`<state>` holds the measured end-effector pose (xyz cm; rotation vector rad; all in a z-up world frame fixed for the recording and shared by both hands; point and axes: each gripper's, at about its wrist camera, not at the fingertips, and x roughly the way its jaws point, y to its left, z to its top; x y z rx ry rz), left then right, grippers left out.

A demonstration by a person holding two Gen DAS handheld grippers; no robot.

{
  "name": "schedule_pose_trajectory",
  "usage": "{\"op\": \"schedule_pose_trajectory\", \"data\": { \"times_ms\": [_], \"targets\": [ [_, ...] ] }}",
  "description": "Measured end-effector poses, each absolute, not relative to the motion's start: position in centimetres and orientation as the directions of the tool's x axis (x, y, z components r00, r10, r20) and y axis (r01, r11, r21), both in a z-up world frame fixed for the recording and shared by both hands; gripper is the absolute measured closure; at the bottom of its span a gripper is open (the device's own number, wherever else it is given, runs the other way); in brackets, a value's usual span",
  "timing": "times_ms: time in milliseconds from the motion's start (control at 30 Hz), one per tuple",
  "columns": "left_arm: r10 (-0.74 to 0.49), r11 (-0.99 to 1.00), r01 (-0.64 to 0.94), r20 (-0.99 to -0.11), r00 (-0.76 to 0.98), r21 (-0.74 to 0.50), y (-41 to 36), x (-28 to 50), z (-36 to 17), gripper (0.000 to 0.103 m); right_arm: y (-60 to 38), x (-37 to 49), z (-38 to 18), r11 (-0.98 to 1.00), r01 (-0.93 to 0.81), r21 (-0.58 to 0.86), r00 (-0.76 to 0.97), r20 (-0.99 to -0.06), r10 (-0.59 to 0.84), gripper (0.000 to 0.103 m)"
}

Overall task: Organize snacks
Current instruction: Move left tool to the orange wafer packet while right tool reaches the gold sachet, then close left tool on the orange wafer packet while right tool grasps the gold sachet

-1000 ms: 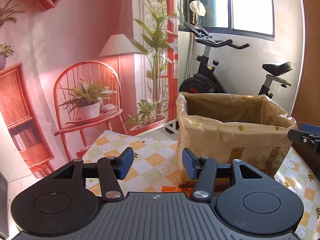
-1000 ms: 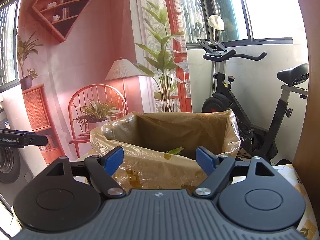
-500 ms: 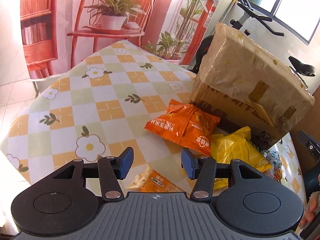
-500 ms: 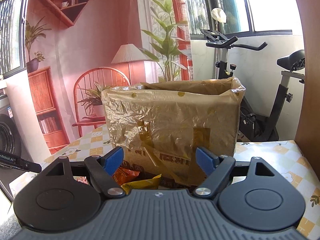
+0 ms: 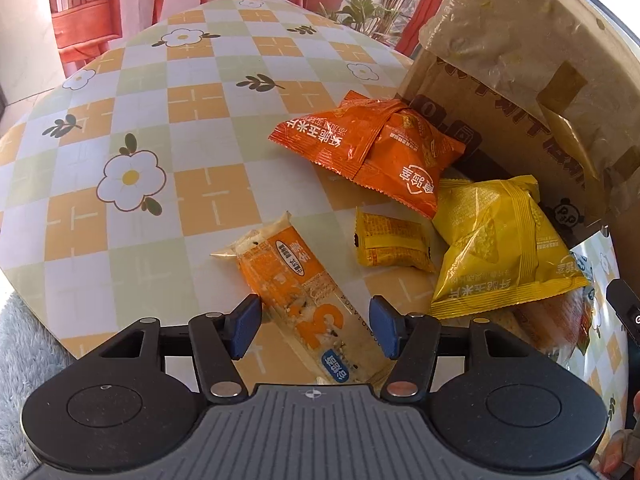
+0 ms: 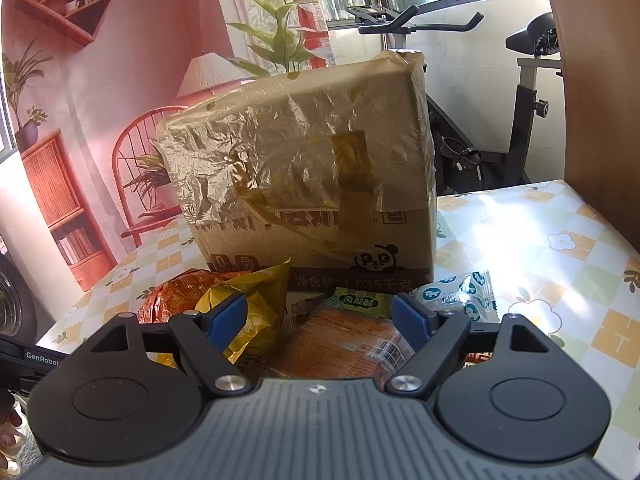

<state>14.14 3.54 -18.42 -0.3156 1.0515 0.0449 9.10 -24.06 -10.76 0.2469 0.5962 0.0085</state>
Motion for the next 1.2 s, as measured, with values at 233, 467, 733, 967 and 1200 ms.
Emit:
{"op": "schedule_pose_trajectory", "data": {
  "times_ms": [233,467,733,967,1200],
  "targets": [
    [-0.045,0.996,-0.036,-0.833,0.552,-0.078,1.1,14.7,-19.5,0.058,-23.7,8.6,-12.5,0.982,0.057,0.181,0.806,-0.589,0.062,0.021],
    [-0.063,0.997,0.002,-0.799,0.597,-0.077,1.2,14.5,-19.8,0.065,-24.0,8.5,-14.6,0.999,0.01,0.043,0.79,-0.612,0.019,0.021],
    [-0.049,0.996,-0.031,-0.781,0.623,-0.088,1.7,15.3,-19.8,0.065,-27.7,9.1,-15.1,0.998,0.047,-0.049,0.802,-0.593,-0.067,0.023],
    [-0.037,0.998,-0.02,-0.774,0.632,-0.065,1.7,15.4,-20.2,0.065,-30.5,10.5,-16.8,0.979,0.19,-0.078,0.738,-0.646,-0.195,0.032],
    [-0.019,0.999,-0.012,-0.766,0.642,-0.035,1.3,15.1,-20.3,0.065,-30.9,12.2,-17.8,0.971,0.219,-0.095,0.681,-0.698,-0.222,0.029]
  ]
}}
